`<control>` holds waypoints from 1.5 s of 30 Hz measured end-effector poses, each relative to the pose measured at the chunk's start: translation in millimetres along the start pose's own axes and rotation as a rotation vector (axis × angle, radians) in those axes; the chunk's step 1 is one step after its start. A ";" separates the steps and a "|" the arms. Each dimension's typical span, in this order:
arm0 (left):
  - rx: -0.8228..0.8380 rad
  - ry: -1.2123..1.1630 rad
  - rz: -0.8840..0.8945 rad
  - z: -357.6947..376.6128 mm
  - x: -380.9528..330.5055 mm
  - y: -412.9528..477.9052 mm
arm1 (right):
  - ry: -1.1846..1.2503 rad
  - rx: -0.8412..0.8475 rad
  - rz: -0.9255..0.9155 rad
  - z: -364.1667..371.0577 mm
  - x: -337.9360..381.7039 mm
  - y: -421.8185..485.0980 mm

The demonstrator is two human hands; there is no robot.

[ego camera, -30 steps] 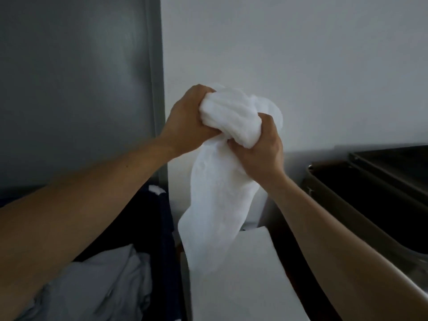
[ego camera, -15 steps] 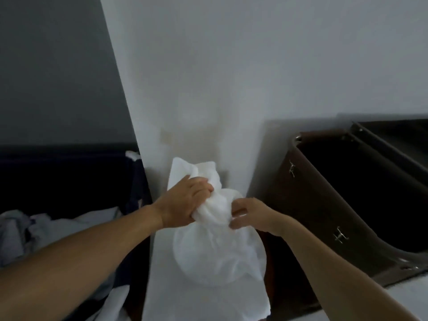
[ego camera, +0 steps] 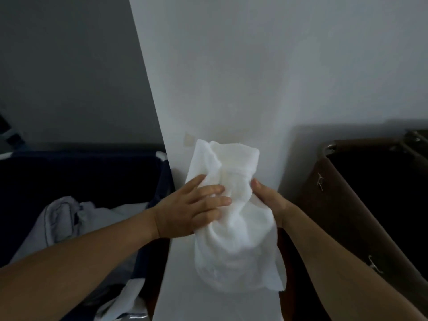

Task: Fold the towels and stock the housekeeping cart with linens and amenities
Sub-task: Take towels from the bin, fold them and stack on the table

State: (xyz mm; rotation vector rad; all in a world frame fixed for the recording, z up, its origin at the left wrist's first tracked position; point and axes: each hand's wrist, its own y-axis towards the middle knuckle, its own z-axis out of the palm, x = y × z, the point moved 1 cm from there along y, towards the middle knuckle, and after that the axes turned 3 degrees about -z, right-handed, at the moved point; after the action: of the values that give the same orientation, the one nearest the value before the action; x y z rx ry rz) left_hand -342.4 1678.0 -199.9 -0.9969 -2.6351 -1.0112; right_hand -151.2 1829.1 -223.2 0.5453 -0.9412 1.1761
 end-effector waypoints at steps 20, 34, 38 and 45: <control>0.560 -0.706 -0.924 1.0 19.3 24.7 | -1.037 -0.378 -0.185 56.7 16.6 -43.8; 0.185 -1.129 -0.973 -47.4 26.9 46.1 | -0.664 -0.359 -0.202 62.2 36.3 -42.1; 0.432 -0.885 -1.083 -34.8 36.1 13.8 | -0.824 -0.533 -0.229 53.0 23.9 -42.1; 0.461 -0.751 -1.143 -43.2 60.6 -1.6 | -0.853 -0.648 -0.592 72.1 69.6 -38.5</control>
State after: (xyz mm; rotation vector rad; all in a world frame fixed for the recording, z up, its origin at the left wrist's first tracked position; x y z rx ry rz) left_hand -394.1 1681.8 -146.4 0.4530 -3.8347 0.0325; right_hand -132.6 1796.8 -122.6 0.7277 -1.6462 0.0270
